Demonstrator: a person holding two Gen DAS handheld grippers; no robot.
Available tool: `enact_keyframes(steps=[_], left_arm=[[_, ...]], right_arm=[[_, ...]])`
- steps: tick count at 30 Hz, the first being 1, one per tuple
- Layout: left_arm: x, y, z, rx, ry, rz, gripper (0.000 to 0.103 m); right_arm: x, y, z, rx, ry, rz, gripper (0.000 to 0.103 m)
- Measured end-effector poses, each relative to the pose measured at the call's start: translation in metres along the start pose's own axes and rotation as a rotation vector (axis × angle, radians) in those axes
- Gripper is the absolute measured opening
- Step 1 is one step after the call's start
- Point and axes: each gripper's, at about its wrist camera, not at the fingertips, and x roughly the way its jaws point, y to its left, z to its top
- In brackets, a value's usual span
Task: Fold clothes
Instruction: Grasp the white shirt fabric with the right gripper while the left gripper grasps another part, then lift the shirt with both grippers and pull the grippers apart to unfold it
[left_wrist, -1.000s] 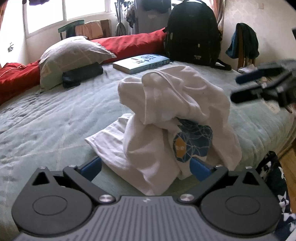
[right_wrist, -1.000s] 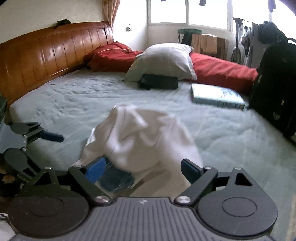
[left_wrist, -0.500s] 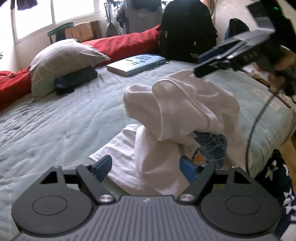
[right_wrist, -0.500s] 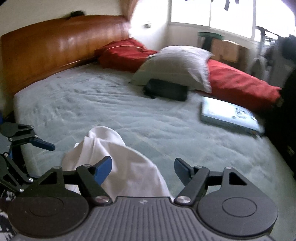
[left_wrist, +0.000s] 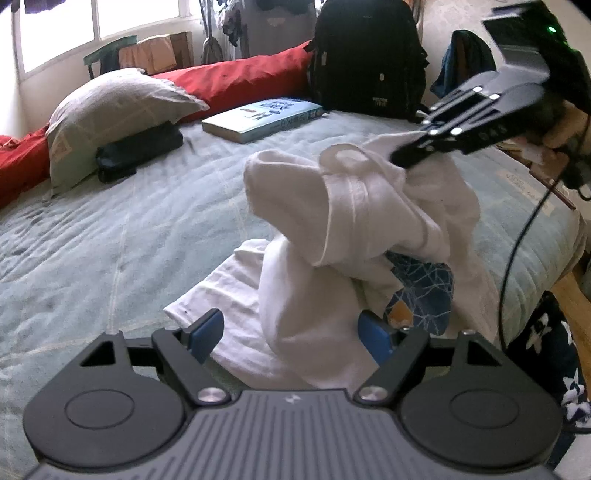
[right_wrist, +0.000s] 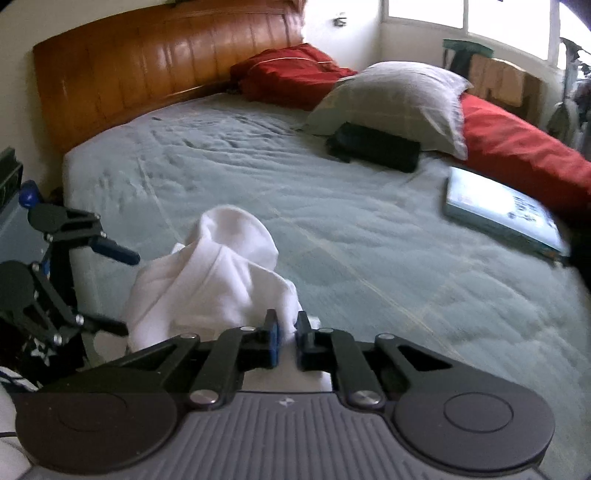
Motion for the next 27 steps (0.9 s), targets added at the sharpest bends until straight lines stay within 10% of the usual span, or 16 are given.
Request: enact_keyframes(steps=[27], left_arm=[[0.008,0.008,0.03,0.095,-0.022,0.047,0.07]], right_arm=[[-0.062,-0.018,-0.117,0.23,0.12,-0.285,0.012]])
